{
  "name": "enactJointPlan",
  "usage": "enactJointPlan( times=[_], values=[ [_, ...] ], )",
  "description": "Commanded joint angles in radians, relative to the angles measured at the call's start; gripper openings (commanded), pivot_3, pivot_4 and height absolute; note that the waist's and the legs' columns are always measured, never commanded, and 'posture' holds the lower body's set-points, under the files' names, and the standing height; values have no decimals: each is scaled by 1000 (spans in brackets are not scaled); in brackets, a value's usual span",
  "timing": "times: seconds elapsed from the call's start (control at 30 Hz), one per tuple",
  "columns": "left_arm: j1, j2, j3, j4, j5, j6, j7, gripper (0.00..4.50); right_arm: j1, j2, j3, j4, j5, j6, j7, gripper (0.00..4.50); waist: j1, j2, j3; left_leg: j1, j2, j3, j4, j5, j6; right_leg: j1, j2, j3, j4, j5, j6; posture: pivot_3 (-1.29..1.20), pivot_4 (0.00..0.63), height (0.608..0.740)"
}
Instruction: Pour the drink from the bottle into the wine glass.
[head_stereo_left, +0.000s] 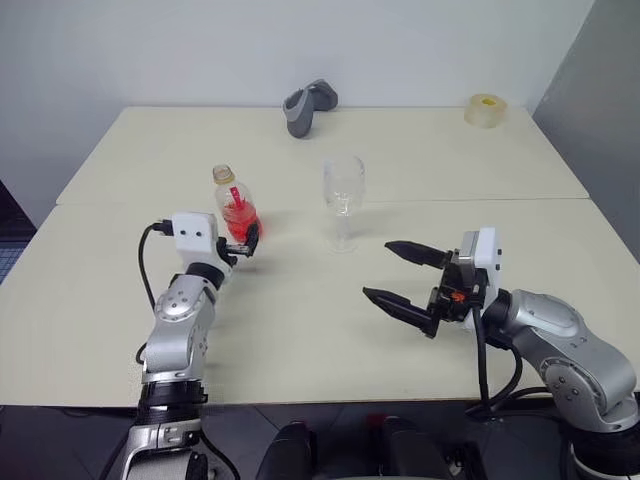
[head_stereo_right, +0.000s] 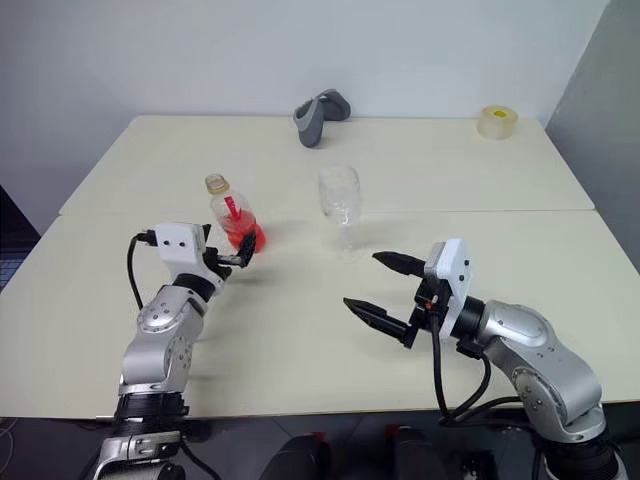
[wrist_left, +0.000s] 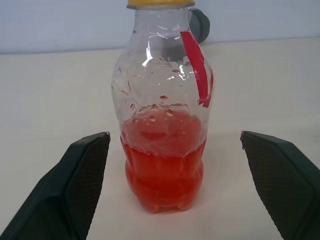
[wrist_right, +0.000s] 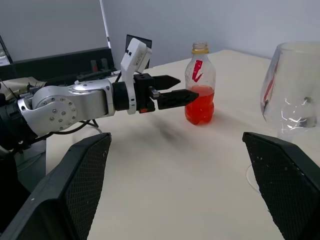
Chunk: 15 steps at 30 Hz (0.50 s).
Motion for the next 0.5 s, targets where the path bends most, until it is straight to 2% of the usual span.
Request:
enactJointPlan(
  times=[0.03, 0.5],
  values=[
    [-40, 16, 12, 33, 14, -52, -12, 4500, -20, -10, -8, -47, 4, -3, -16, 4480, 0, 0, 0, 0, 0, 0, 0, 0, 0, 0, 0, 0, 0, 0, 0, 0, 150, 740],
    [-161, 6, 6, 302, 37, -220, -38, 4500, -6, -23, -12, -84, 17, 35, -68, 4480, 1, 0, 0, 0, 0, 0, 0, 0, 0, 0, 0, 0, 0, 0, 0, 0, 150, 740]
  ],
)
